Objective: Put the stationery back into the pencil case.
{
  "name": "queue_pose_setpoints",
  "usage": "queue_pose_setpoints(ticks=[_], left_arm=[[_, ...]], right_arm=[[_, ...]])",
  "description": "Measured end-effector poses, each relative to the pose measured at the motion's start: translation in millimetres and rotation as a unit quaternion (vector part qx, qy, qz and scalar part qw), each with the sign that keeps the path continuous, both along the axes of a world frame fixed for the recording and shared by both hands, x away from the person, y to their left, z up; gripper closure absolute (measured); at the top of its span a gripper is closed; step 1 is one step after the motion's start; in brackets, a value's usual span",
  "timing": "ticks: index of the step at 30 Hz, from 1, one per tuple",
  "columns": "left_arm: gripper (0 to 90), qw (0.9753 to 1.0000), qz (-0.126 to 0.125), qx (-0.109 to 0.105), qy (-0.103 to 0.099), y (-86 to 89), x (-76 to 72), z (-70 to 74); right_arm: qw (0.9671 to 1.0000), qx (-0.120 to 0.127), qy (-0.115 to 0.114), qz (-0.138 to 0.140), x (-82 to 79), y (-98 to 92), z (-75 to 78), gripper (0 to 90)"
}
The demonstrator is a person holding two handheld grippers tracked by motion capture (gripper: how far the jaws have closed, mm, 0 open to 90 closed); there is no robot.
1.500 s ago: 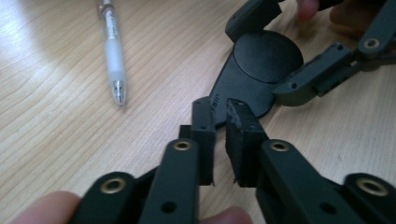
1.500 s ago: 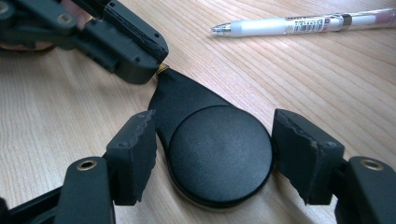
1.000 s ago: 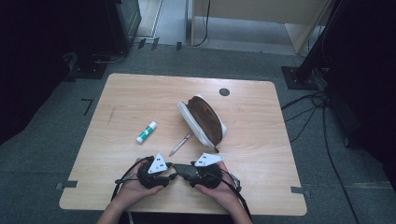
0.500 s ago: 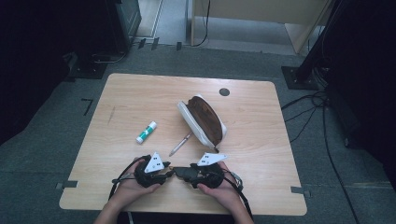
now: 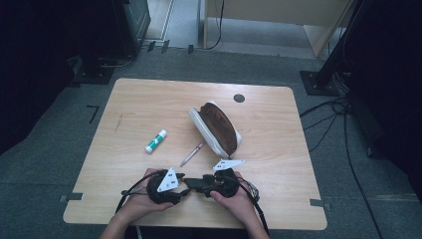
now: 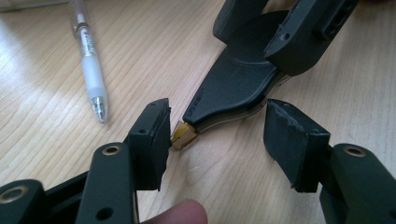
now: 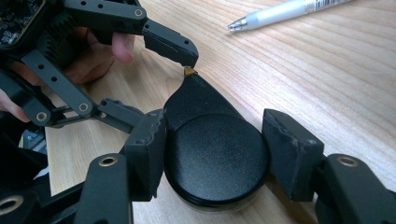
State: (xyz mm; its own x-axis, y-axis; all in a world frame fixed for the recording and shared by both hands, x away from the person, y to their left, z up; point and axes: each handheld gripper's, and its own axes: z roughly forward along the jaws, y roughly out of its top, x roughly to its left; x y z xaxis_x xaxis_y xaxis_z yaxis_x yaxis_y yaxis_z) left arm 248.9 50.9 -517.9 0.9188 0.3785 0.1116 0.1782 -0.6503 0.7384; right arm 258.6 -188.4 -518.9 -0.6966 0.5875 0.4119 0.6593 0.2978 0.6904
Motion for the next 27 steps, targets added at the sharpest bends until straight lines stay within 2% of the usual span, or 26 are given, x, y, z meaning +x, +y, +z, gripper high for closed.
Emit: queue_pose_setpoints(ticks=[2,4,5,9,15,17,21,23,25,27], left_arm=[[42.9,1.0000,-0.005,0.000,-0.002,-0.7,-0.8,0.0],[44.5,0.9999,-0.012,0.000,-0.006,-2.6,-2.1,-0.1],[45.3,0.9999,-0.015,0.000,-0.005,-3.7,-2.5,-0.1],[49.1,0.9997,-0.024,-0.002,0.003,-4.1,-2.0,0.0],[55.4,0.9990,-0.042,-0.007,0.018,-2.9,-1.7,0.0],[56.2,0.9987,-0.045,-0.008,0.022,-2.9,-1.5,0.1],[57.1,0.9984,-0.048,-0.010,0.028,-2.5,-1.4,0.0],[57.5,0.9980,-0.053,-0.011,0.032,-1.8,-0.9,0.1],[57.6,0.9979,-0.054,-0.011,0.035,-1.5,-0.8,0.2],[57.7,0.9976,-0.056,-0.013,0.040,-0.7,-0.1,0.3]], right_arm=[[0.9999,0.009,0.010,-0.001,0.7,-0.7,0.9,41.7],[0.9991,0.033,0.025,0.006,1.9,-1.3,1.3,41.7],[0.9988,0.037,0.030,0.010,2.0,-0.8,1.8,41.7],[0.9990,0.033,0.026,0.018,1.5,1.8,2.3,41.6],[0.9988,0.034,-0.005,0.036,0.5,-2.5,5.4,40.8],[0.9984,0.035,-0.008,0.045,0.5,-4.2,5.5,40.7],[0.9978,0.024,-0.011,0.062,-0.3,-4.5,3.0,39.9],[0.9971,0.008,-0.020,0.073,-2.6,-3.4,1.6,40.3],[0.9967,0.005,-0.024,0.077,-3.3,-3.2,1.2,40.3],[0.9953,0.003,-0.038,0.089,-4.4,-4.3,0.3,40.5]])
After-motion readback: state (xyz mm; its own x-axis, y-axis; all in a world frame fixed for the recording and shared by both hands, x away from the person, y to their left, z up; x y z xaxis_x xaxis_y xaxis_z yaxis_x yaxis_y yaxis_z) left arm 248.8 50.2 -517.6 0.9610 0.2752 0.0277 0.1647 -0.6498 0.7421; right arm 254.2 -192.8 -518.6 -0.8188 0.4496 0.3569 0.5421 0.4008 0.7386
